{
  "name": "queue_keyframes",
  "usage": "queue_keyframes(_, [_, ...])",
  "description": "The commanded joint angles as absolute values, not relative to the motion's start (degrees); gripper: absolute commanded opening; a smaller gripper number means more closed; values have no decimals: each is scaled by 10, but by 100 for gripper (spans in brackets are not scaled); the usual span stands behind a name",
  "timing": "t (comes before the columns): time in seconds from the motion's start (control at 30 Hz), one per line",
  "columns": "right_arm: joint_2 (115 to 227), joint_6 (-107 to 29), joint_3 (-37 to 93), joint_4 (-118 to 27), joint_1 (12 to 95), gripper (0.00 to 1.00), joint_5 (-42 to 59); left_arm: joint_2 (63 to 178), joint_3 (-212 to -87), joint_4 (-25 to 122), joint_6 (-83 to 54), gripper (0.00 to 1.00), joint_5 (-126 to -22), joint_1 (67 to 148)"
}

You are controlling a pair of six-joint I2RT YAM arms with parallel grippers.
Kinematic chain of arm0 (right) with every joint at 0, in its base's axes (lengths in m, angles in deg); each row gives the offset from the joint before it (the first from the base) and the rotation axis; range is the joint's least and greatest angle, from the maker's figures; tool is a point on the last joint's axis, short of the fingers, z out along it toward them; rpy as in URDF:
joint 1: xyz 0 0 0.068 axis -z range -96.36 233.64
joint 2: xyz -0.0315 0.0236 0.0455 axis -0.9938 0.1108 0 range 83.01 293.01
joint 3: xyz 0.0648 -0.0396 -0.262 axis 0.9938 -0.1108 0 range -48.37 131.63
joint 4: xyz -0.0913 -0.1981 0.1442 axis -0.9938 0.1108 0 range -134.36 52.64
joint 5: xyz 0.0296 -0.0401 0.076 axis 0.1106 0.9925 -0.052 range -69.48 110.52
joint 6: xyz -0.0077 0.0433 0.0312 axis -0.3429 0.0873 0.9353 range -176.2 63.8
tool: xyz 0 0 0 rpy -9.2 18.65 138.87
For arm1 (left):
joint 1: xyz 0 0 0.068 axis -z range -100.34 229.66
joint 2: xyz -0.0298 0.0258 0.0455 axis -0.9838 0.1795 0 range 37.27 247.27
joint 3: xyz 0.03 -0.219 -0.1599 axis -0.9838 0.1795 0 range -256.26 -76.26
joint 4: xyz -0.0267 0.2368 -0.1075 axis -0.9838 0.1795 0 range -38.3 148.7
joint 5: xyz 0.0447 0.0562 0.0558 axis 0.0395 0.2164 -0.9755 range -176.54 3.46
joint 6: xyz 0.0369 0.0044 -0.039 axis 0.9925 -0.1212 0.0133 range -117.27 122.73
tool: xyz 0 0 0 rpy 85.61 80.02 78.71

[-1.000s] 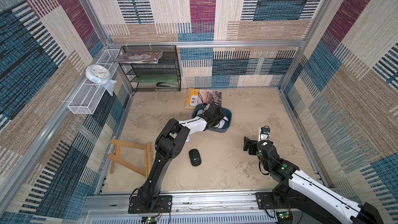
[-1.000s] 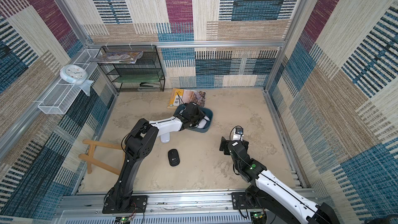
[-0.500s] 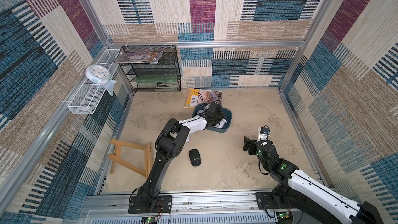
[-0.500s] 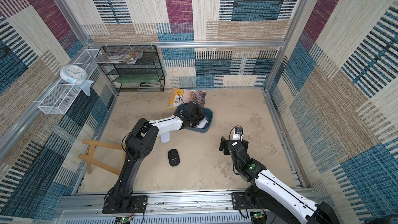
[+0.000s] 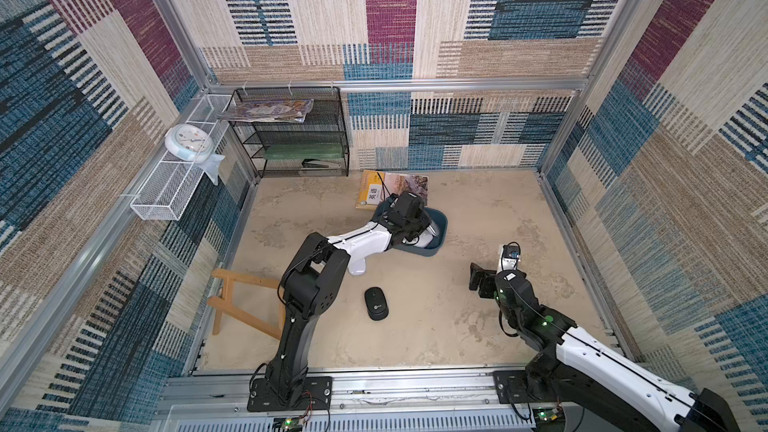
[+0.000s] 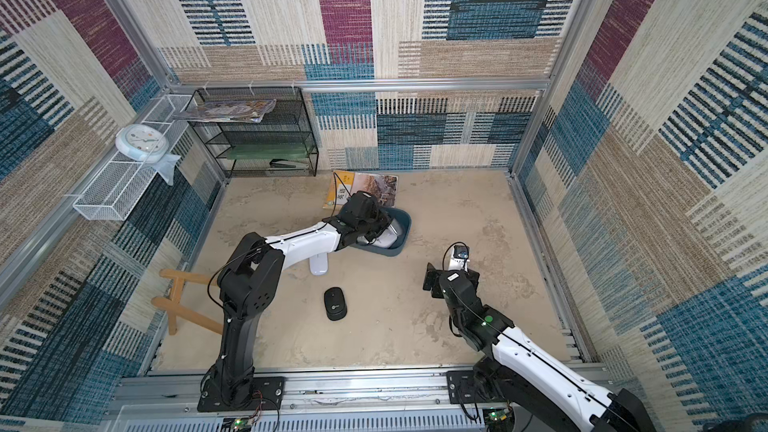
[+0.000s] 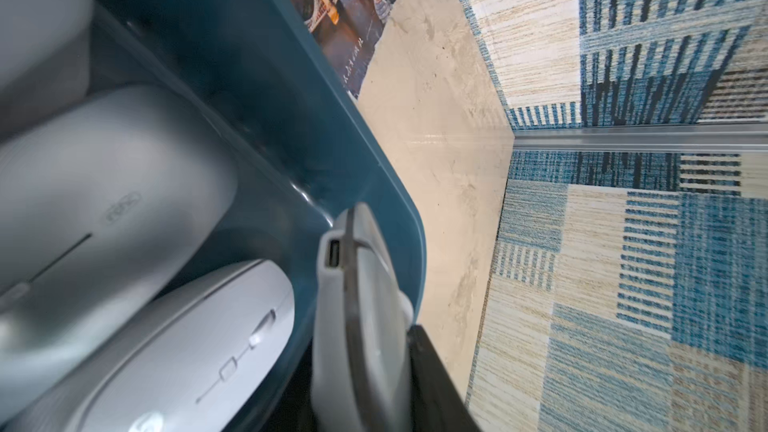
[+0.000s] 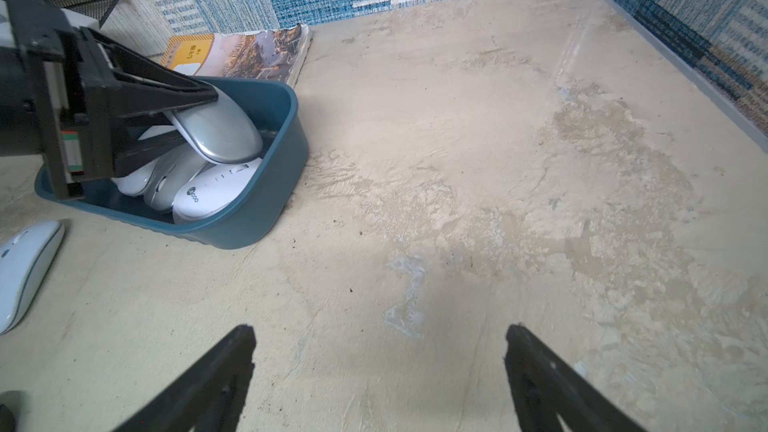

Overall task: Take out the mouse from the storage box
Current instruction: Pick up the mouse from the storage box, then place the mouse at the center of the board.

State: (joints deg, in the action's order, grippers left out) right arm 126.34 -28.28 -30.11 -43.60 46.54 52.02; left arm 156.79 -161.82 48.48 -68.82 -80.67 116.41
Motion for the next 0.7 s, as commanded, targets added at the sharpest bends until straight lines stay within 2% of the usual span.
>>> queue_keyframes(0.0, [1263, -280, -296, -444, 465, 97, 529, 1533, -1586, 453, -671, 20, -779, 1162])
queue_keyframes(0.3, [1268, -282, -296, -447, 465, 97, 528, 1389, -1415, 408, -619, 20, -685, 1163])
queue_keyframes(0.67, [1292, -283, -287, -449, 465, 96, 526, 1232, -1187, 401, -562, 22, -645, 1169])
